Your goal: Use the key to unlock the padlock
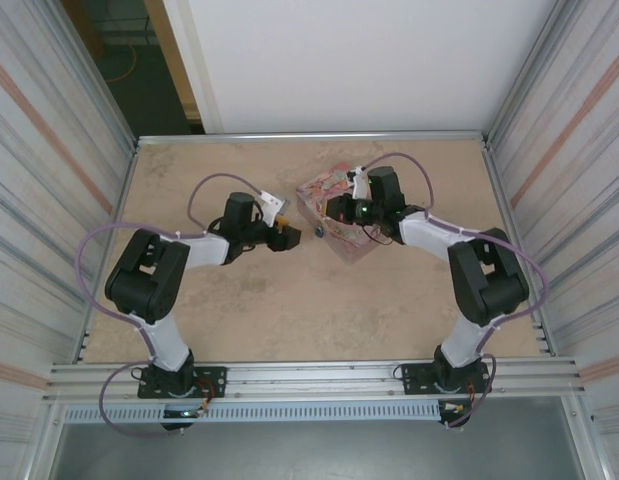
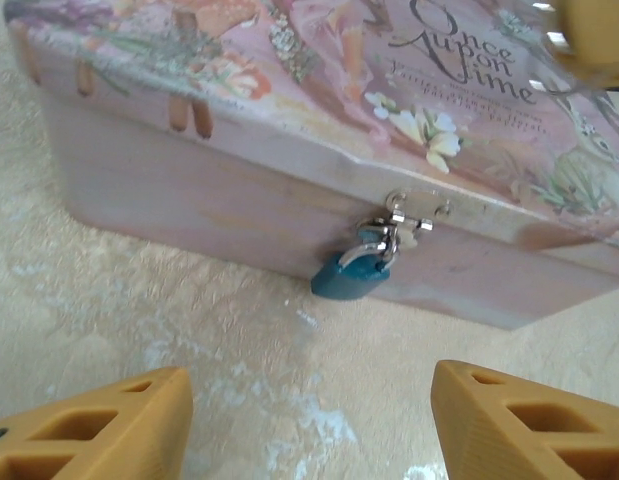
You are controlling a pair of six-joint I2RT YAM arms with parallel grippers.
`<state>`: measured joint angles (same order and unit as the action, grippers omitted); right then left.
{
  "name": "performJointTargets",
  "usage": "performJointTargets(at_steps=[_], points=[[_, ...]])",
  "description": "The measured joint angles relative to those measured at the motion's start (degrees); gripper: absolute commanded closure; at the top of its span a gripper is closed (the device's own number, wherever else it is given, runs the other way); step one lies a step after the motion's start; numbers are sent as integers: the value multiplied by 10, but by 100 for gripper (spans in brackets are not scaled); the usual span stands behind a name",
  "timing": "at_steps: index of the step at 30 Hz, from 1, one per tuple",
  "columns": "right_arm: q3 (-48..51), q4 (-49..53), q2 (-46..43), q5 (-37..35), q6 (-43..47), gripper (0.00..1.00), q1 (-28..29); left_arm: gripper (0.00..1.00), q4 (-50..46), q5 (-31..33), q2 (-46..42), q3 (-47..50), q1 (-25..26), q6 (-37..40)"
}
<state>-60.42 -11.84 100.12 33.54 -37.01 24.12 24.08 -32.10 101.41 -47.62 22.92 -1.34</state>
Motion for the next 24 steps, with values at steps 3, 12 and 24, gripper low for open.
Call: performJointTargets(at_steps=[3, 12, 24], points=[[-33, -2, 37, 0, -5, 100, 3, 36, 0, -4, -12, 9, 0, 3], [-113, -19, 121, -6, -34, 100, 7, 37, 2, -3, -45, 40, 0, 6], [-127, -24, 151, -7, -45, 100, 18, 36, -2, 7, -65, 52, 0, 19]])
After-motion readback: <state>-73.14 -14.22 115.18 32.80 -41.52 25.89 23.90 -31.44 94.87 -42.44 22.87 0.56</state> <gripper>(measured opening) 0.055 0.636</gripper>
